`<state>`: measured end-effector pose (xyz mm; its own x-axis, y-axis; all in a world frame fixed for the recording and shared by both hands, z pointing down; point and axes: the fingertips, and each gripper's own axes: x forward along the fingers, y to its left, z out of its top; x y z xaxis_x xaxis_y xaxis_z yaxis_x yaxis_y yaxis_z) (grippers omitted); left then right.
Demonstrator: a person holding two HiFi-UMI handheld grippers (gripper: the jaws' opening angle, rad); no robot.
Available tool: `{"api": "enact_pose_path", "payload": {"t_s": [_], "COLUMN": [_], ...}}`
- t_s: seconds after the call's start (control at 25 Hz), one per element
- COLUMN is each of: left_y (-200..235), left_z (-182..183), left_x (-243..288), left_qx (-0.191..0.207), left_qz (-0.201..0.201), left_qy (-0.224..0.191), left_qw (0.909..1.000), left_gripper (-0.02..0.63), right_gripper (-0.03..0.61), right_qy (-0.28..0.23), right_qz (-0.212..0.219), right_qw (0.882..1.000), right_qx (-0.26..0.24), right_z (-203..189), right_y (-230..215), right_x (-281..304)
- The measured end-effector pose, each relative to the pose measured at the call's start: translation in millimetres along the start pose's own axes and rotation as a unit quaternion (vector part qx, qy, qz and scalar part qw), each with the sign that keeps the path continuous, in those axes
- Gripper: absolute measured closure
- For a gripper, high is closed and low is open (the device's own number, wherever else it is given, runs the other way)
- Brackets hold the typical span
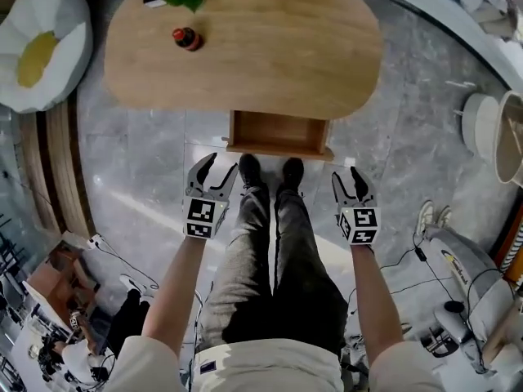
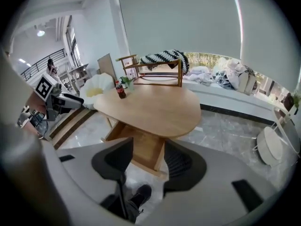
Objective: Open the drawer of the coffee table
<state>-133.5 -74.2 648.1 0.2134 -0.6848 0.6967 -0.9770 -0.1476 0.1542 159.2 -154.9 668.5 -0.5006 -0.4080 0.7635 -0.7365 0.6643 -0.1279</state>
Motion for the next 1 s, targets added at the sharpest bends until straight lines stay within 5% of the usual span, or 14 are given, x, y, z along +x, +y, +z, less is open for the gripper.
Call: {"api": "enact_pose_path", "payload": {"t_s": [0.6,1.0], "left_y": [-11.6,-19.4], "left_z": [138.9,194.0], "left_x": [-151.9,-217.2], "left_qx": [-0.026,0.023], "left_qz": [-0.012,-0.040], "left_qy": [-0.063,-0.099], "left_qw": [0.9976,0.9940], "left_gripper": [0.548,0.577], "right_gripper": [0.497,0.537], "right_qy": [-0.081,-0.117], "right_qz": [-0.022,0.000], "right_qw": [0.996,0.991], "right_qx": [-0.005,-0.060], "right_z": [138.8,188.4], "right_y": [43.0,71.3], "right_x": [-150.1,-201.0]}}
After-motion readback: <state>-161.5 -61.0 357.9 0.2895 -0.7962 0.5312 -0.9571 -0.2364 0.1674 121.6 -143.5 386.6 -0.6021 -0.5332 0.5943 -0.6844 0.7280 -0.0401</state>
